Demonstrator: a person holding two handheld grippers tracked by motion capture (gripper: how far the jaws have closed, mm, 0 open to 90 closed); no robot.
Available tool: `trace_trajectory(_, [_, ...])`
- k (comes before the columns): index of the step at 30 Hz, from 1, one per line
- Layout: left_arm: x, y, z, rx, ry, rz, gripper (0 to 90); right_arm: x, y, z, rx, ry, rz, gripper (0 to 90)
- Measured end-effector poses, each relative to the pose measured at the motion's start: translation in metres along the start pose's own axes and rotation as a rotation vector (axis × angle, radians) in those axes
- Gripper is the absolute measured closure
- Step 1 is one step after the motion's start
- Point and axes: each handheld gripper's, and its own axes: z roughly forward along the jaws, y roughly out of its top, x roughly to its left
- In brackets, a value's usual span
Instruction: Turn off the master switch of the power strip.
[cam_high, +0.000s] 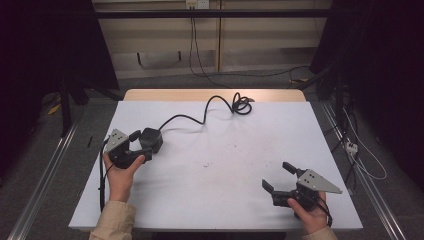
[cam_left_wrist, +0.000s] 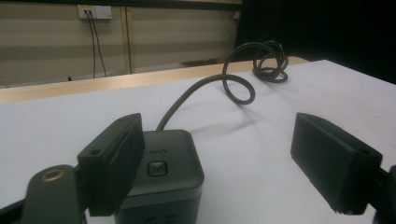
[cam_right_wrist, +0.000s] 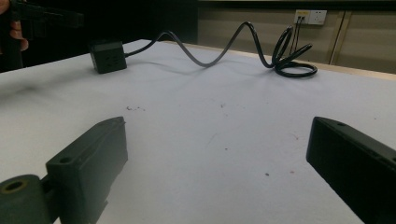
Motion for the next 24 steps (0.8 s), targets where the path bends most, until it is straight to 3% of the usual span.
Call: trace_trajectory(24, [0.0085,0.0071,0.0027,0.016,0.005,0.013,37.5,0.0017,-0.0003,0.0012,0.004,0.007,-0.005,5.1])
